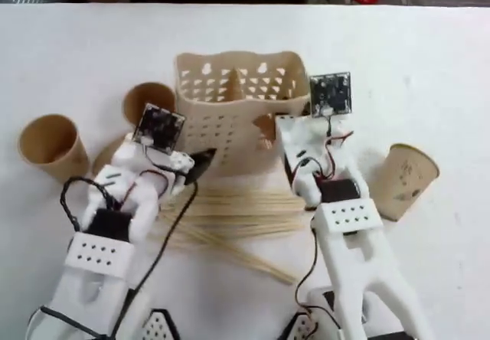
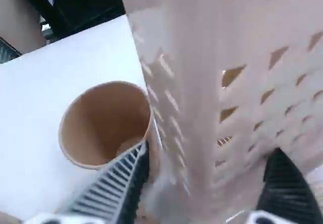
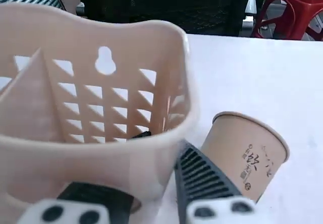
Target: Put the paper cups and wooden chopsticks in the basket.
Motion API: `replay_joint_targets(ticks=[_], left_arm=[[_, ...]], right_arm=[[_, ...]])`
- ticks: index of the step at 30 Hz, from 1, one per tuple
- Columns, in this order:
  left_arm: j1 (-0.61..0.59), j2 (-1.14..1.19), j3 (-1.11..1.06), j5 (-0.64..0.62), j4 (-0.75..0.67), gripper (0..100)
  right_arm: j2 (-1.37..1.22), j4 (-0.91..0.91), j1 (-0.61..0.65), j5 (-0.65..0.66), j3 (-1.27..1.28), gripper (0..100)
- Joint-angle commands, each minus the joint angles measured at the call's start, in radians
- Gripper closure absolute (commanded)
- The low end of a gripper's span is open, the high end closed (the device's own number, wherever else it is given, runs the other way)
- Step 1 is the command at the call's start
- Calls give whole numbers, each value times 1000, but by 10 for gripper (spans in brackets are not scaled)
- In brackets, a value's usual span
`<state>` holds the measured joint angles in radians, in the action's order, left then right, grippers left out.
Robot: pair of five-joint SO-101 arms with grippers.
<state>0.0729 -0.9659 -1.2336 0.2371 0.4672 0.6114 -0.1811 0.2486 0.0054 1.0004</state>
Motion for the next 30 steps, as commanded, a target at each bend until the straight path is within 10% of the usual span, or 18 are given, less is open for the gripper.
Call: replay_joint_targets(ticks=[1,30], left_arm=[[-19,1,-14,-9,-58,650],[51,1,-43,-8,-132,695]], right_arm=[[-15,41,22,86,-2,982],[82,-84,35,351,107,889]])
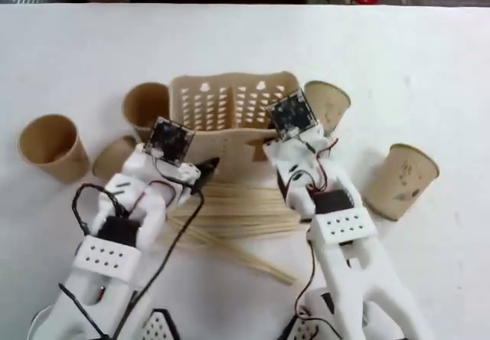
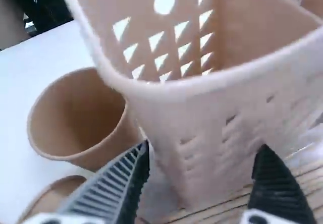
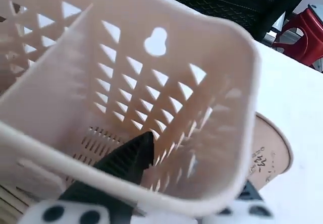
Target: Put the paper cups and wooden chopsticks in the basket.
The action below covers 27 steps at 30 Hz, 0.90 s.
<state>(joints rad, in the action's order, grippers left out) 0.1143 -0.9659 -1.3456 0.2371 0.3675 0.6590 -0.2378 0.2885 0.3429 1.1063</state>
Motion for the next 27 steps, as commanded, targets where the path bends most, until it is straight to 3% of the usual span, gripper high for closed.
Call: replay_joint_targets(ticks=[1,17,27], left_arm=[[10,1,69,-8,-32,697],[2,1,92,-18,-31,698],[2,1,100,-58,-29,698]], right_arm=[[35,-27,-5,14,2,889],[51,-27,-28,17,5,886],[286,-234,-53,15,72,889]])
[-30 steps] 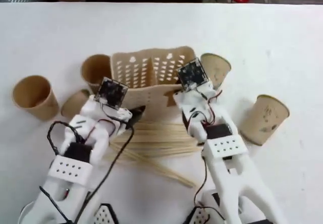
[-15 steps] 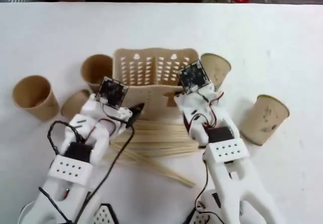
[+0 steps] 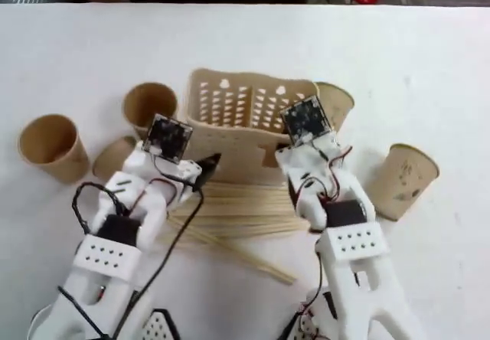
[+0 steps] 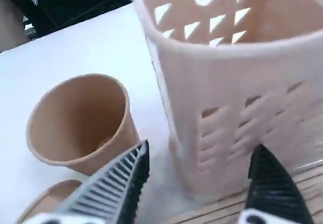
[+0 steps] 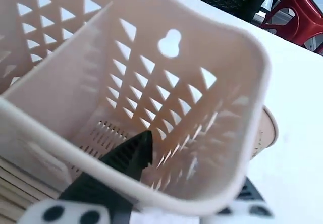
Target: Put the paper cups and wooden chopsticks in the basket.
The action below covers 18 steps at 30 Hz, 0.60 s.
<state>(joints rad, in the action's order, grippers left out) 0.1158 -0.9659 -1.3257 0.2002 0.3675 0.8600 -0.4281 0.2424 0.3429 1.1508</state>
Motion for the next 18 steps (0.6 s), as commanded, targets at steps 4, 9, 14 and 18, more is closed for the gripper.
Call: replay_joint_targets(ticks=[4,9,14,18], left_arm=[[1,1,80,-23,-29,699],[-4,1,80,-23,-29,699],[-45,-1,84,-28,-29,699],[-88,-1,103,-103,-11,699]], right_arm=[[150,44,-5,17,126,886],[151,97,-1,20,150,844],[120,79,1,20,150,729],[81,85,2,18,160,800]])
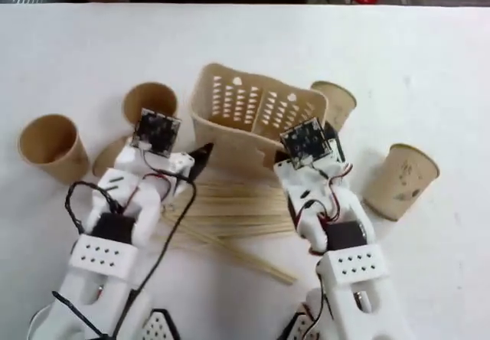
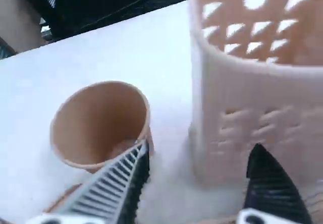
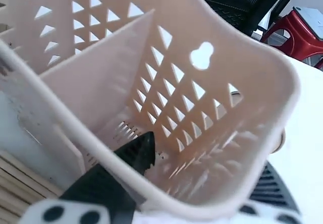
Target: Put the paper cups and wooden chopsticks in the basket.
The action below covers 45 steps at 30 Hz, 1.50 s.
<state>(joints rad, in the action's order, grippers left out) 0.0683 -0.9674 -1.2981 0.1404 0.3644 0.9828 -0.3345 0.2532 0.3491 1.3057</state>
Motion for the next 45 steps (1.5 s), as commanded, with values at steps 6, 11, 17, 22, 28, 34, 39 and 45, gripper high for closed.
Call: replay_joint_targets(ticks=[6,11,17,22,28,34,39,45], left_arm=[[-131,-22,164,-54,158,699],[-242,-137,281,-55,350,699],[-202,-254,385,-54,397,699],[-54,-159,465,-55,396,699],[-28,101,569,-114,385,699],[-21,321,598,-124,269,700],[-21,449,597,-120,170,851],[-33,549,592,-126,87,966]], right_arm=[[-124,127,-7,12,43,893],[-176,176,-5,12,41,910],[-196,180,-5,12,43,909],[-196,176,-5,12,48,909],[-196,173,-5,12,48,910],[-196,173,-5,12,48,910],[-194,173,-5,12,48,910],[-186,173,-12,12,58,911]])
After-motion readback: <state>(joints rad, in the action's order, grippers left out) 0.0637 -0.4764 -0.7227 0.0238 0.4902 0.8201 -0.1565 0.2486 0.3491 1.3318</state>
